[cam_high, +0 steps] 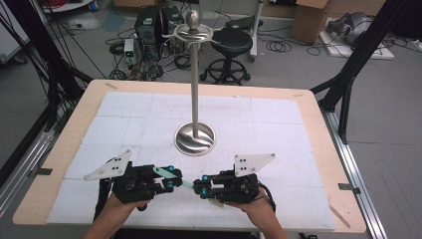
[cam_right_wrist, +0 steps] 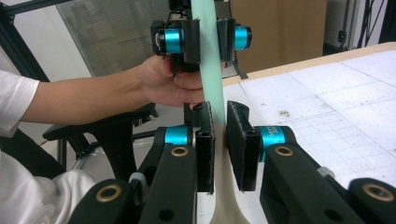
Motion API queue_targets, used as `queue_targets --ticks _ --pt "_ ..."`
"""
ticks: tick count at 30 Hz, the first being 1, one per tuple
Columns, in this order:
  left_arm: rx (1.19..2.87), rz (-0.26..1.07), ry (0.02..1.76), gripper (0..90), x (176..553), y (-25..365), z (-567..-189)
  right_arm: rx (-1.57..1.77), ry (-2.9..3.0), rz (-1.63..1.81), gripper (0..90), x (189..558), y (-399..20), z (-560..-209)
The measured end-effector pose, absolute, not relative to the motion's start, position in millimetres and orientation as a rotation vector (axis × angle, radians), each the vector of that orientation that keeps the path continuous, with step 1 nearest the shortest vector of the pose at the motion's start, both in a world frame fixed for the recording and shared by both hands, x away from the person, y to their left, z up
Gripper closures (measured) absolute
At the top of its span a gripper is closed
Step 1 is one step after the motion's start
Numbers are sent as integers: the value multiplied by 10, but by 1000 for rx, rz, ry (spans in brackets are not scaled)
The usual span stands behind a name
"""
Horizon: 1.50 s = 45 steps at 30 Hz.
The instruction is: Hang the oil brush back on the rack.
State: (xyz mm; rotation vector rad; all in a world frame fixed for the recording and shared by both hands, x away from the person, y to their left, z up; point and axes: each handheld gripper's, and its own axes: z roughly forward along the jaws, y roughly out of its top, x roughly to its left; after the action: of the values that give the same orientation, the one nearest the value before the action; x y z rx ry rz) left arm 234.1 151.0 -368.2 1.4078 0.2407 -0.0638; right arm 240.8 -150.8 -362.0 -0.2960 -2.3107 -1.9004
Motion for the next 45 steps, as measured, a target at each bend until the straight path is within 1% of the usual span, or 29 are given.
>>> queue_targets --ticks 7,11,12,13,14,16,21,27,30,32,37,40,41,45 --pt "1412 -69 273 762 2338 1511 -3673 -304 -2310 -1906 810 2422 -1509 -3626" --pt "1414 -64 291 764 2321 1503 -3643 -323 -2301 -1906 779 2421 -1504 -3627" --pt "1419 -61 292 765 2319 1500 -3629 -365 -2295 -1928 644 2421 -1509 -3622" --pt "1422 -59 295 765 2315 1494 -3614 -365 -2295 -1928 644 2421 -1509 -3622" --pt "1444 -50 303 766 2308 1486 -3577 -408 -2306 -1960 584 2415 -1525 -3615" --pt "1460 -38 316 767 2298 1479 -3538 -450 -2339 -1972 543 2398 -1542 -3606" --pt "1497 -4 346 768 2287 1462 -3477 -515 -2460 -1955 525 2313 -1519 -3590" --pt "1544 54 414 768 2276 1435 -3426 -539 -2523 -1925 459 2231 -1437 -3582" --pt "1568 117 449 767 2278 1420 -3402 -558 -2552 -1921 441 2206 -1404 -3585" --pt "1574 134 465 768 2279 1409 -3393 -575 -2569 -1918 435 2196 -1384 -3589" --pt "1577 139 469 767 2284 1372 -3375 -598 -2614 -1900 432 2184 -1330 -3604" --pt "1583 132 459 767 2281 1340 -3366 -596 -2618 -1892 454 2181 -1288 -3618" --pt "1587 126 453 766 2279 1319 -3365 -579 -2621 -1889 485 2183 -1264 -3623" --pt "1593 124 452 766 2277 1293 -3365 -567 -2626 -1892 525 2182 -1234 -3627"
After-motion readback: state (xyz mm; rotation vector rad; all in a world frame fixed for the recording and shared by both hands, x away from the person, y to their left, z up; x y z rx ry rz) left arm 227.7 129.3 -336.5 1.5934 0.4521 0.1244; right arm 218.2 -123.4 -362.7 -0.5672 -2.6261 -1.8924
